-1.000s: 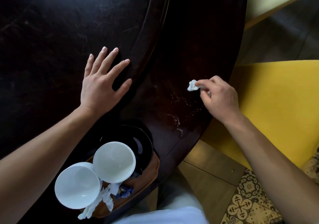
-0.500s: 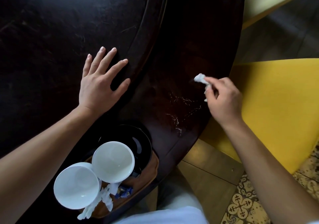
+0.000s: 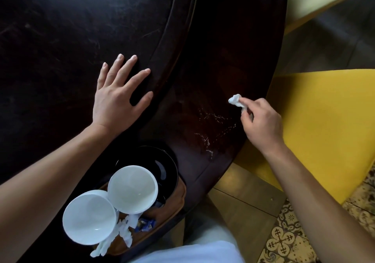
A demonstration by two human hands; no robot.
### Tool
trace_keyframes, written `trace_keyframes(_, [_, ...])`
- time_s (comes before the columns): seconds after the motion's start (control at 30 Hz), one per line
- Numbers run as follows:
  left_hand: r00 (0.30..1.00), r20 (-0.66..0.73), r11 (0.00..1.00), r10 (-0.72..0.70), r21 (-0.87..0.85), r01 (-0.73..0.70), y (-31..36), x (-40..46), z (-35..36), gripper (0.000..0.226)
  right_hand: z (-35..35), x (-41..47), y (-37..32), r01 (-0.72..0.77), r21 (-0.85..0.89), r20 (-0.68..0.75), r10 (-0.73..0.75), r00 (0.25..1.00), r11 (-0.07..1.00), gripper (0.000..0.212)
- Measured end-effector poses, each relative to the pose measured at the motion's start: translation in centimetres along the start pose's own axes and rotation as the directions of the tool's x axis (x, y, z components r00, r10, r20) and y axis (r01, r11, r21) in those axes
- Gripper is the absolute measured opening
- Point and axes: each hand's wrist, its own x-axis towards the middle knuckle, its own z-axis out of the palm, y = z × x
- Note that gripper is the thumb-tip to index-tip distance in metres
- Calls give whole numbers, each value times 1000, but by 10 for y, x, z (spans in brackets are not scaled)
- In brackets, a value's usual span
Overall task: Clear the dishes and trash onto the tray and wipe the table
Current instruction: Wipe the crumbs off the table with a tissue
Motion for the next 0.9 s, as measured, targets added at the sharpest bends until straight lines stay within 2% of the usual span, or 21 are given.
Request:
trace_keyframes(0.4, [1000,3,1000,-4,-4,4,3,2,0,52,10,-70,-32,43,129,101,-57,993,991,35])
trace_keyframes(0.5, [1000,-1,1000,-5,-3,5,3,1,0,51,3,-63,-23,-40,216,25,36,999,975,37])
trace_keyframes(0.6, [1000,3,1000,-8,-4,8,3,1,0,51,-7,-48,-3,-162,188,-72,178,981,969,38])
trace_keyframes(0.67, [1000,6,1000,-12,-4,12,3,1,0,52,-8,-44,8,-230,164,-65,244,968,959,39])
trace_keyframes(0.8, [1000,3,1000,-11,-6,11,3,1,0,52,-1,-54,8,-216,97,-19,219,976,972,41])
trace_keyframes(0.9, [1000,6,1000,-12,-3,12,2,1,0,52,8,-68,-6,-210,130,-10,213,977,969,40])
